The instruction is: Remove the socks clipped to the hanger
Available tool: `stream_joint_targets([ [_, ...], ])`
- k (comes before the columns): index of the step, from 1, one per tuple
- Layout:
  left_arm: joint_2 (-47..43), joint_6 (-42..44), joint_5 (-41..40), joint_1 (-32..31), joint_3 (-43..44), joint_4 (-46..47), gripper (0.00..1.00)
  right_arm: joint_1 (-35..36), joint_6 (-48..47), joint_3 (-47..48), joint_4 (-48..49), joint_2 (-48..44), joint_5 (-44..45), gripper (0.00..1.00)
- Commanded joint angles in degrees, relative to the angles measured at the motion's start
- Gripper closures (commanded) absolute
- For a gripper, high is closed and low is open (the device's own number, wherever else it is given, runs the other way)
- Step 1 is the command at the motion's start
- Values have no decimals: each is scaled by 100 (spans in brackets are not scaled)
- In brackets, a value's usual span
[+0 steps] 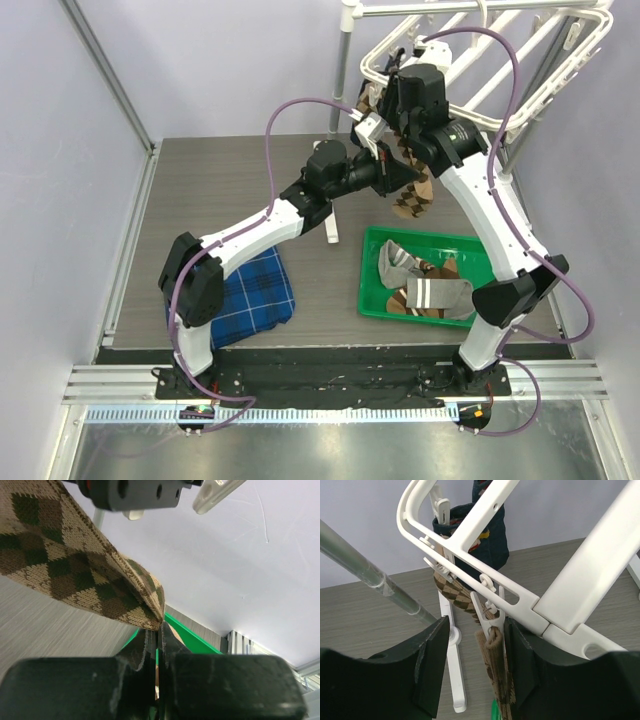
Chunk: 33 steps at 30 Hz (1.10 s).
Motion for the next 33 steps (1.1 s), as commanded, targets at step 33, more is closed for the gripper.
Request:
stream_joint_targets([
  [33, -137, 96, -364, -126, 57, 412, 100, 148, -375, 540, 305, 414, 1202, 47],
])
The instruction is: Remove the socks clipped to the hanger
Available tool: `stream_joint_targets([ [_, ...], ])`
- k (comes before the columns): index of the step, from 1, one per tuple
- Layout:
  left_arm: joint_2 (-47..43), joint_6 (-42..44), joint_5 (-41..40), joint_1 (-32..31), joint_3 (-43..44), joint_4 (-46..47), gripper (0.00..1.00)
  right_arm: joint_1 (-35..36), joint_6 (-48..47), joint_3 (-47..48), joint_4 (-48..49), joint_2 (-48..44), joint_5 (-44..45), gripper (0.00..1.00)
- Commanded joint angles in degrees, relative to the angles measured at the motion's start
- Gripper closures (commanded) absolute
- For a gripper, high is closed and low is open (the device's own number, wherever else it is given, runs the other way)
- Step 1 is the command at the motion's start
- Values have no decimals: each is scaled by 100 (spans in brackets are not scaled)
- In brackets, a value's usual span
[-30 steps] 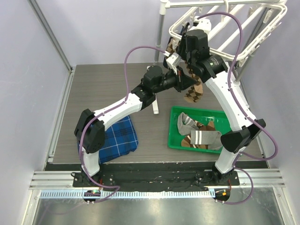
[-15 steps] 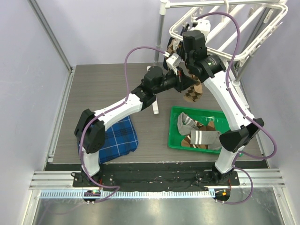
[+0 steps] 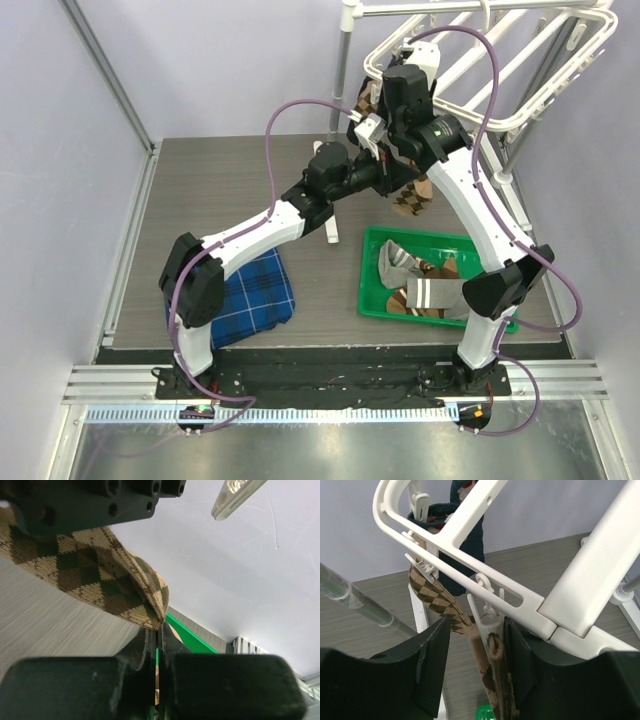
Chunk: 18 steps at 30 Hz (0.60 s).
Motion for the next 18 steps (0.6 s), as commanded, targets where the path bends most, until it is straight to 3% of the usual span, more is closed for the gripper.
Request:
stream_joint_targets([
  [1, -137, 74, -36, -67, 101, 381, 100, 6, -133, 155, 500, -34, 383, 47],
  [7, -111, 74, -54, -85, 101, 390, 100, -3, -282, 146, 772, -25, 708, 53],
  [10, -111, 74, -63, -85, 92, 390, 100, -3, -361, 199, 799, 45, 770, 65],
  [14, -128, 65, -71, -85, 83, 399, 100, -3, -441, 172, 852, 45, 753, 91],
  [16, -128, 74, -98, -85, 65, 399, 100, -3, -458, 146, 895, 28, 700, 99],
  [18, -137, 74, -107, -85, 48, 390, 100, -3, -493, 76, 948, -43, 674, 99],
])
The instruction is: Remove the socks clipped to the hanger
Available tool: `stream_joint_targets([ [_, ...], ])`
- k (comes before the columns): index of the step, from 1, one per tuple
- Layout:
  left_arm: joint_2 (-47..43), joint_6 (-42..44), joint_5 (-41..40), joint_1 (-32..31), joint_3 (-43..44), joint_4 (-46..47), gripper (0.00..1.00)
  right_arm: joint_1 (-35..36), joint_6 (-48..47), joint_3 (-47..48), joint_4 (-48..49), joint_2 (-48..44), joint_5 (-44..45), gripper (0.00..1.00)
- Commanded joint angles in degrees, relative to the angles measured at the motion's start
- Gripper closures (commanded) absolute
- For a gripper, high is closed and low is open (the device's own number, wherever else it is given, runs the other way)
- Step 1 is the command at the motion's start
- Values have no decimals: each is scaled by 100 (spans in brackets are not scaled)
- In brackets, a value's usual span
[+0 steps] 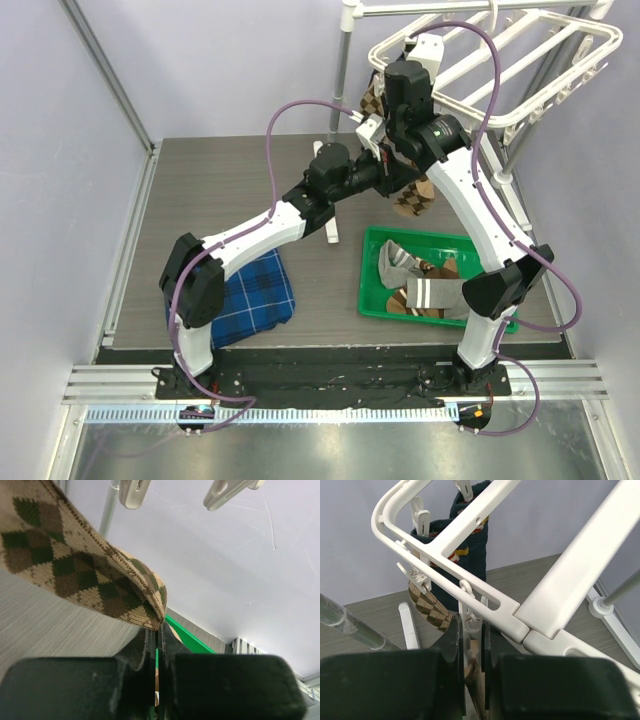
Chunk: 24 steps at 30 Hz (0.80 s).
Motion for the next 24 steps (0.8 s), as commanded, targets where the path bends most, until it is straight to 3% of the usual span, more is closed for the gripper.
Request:
stream_joint_targets([
  [1, -137, 87, -43, -41, 48, 340, 100, -6, -111, 41, 456, -82, 112, 99],
  [12, -234, -132, -61, -103, -444, 472, 100, -6, -76, -188, 676, -469, -301, 99],
  [19, -533, -308, -499, -559, -1821, 830, 100, -85, 188, -609, 869, -758, -644, 99],
  [24, -279, -554, -711, -841, -2149, 1131, 100, -137, 293, -750, 922, -952, -890, 99],
])
